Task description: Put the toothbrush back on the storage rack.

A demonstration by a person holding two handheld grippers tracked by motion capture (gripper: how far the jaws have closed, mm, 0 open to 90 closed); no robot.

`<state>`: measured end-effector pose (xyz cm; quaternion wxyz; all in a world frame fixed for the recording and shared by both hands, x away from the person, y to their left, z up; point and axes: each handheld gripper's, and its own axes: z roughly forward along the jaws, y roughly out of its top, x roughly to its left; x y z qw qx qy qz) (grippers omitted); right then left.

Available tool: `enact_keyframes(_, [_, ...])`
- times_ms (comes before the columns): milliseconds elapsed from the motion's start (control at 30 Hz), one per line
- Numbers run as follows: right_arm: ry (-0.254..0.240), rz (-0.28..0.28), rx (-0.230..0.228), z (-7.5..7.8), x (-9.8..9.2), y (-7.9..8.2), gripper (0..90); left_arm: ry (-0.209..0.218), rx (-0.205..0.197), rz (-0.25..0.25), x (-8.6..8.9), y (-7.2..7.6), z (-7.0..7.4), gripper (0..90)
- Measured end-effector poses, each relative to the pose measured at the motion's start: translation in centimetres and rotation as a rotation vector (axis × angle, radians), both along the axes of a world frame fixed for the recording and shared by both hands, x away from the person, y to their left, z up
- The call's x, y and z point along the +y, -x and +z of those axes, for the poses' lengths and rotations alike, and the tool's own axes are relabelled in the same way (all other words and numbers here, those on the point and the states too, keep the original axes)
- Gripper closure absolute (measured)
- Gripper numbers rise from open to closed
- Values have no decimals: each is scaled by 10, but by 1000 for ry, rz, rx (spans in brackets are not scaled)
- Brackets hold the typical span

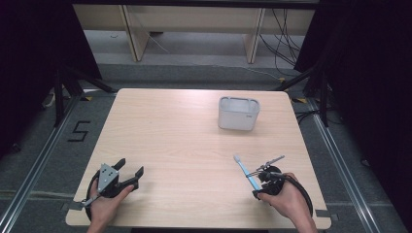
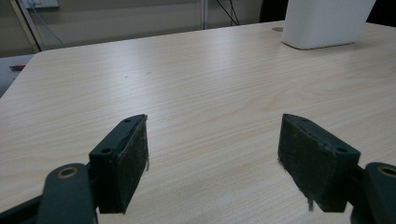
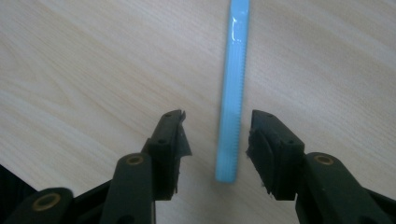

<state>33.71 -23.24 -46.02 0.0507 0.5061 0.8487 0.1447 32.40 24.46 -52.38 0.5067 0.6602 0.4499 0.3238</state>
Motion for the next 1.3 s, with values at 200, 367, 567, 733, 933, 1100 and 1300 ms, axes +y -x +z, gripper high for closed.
enact_keyframes(200, [67,46,86,5,1,-6,591,-2,2,-2,0,0,0,238])
enact_keyframes(367, [103,67,135,8,2,-18,597,-12,11,0,-1,0,1,238])
enact_keyframes(567, [135,133,176,7,9,-34,599,-22,16,-5,-1,-1,1,244])
enact_keyframes(733, [148,150,184,6,15,-46,613,-33,7,-3,-3,-1,1,244])
enact_keyframes(933, [151,145,200,3,19,-53,626,-25,5,-6,-3,-2,0,244])
enact_keyframes(1100, [152,131,216,-2,20,-61,647,-27,4,-1,-3,-2,0,245])
enact_keyframes(1300, [152,120,223,-8,24,-67,663,-30,6,1,-3,-2,0,246])
